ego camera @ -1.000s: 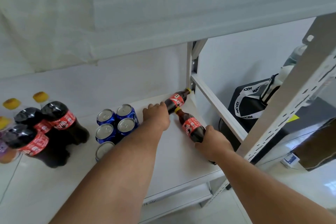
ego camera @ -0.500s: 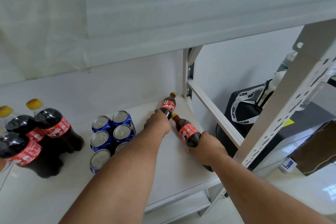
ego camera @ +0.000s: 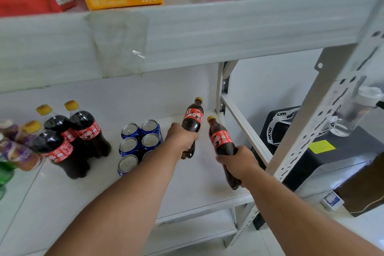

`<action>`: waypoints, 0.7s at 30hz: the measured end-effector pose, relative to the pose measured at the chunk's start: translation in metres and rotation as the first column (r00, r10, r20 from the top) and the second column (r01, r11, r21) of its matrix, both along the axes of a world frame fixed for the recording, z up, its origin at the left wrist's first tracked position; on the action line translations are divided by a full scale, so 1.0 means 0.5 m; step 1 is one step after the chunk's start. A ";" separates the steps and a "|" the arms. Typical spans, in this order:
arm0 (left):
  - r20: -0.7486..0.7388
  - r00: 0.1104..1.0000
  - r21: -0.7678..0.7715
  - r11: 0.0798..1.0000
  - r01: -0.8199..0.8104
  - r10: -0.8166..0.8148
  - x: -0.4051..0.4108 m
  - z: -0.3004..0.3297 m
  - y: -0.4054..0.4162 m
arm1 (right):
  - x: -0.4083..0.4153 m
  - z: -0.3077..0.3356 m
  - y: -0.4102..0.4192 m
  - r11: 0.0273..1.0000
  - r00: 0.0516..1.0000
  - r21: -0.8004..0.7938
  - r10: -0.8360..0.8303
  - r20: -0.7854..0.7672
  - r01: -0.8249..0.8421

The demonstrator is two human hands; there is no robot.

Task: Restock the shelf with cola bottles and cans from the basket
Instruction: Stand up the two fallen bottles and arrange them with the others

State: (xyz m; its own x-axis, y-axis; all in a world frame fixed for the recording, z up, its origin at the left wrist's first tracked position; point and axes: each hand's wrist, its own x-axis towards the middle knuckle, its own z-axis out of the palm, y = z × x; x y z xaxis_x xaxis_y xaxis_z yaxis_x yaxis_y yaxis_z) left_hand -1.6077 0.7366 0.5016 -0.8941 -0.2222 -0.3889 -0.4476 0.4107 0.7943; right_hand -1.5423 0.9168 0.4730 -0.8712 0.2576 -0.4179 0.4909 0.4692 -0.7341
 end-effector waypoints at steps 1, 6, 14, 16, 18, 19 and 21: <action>-0.007 1.000 0.056 0.998 -0.009 0.009 0.025 0.013 -0.007 | 0.009 0.008 0.002 0.999 1.000 -0.039 -0.001 -0.010 0.001; -0.032 0.999 0.283 0.959 0.000 0.009 0.152 0.065 -0.032 | 0.067 0.053 0.006 0.985 0.994 -0.165 0.030 -0.109 -0.048; -0.127 0.978 0.512 0.856 -0.078 0.165 0.310 0.077 -0.077 | 0.153 0.086 -0.011 0.914 0.981 -0.377 0.093 -0.169 -0.152; -0.139 0.969 0.542 0.834 -0.098 0.204 0.339 0.071 -0.089 | 0.173 0.087 -0.020 0.889 0.979 -0.421 0.117 -0.169 -0.179; -0.178 0.956 0.542 0.834 -0.103 0.233 0.364 0.065 -0.102 | 0.191 0.089 -0.033 0.864 0.980 -0.469 0.122 -0.159 -0.184; -0.207 0.948 0.527 0.844 -0.100 0.242 0.376 0.063 -0.109 | 0.198 0.090 -0.040 0.850 0.981 -0.494 0.121 -0.152 -0.181; -0.257 0.935 0.496 0.864 -0.089 0.244 0.401 0.064 -0.125 | 0.211 0.095 -0.057 0.831 0.980 -0.522 0.126 -0.154 -0.189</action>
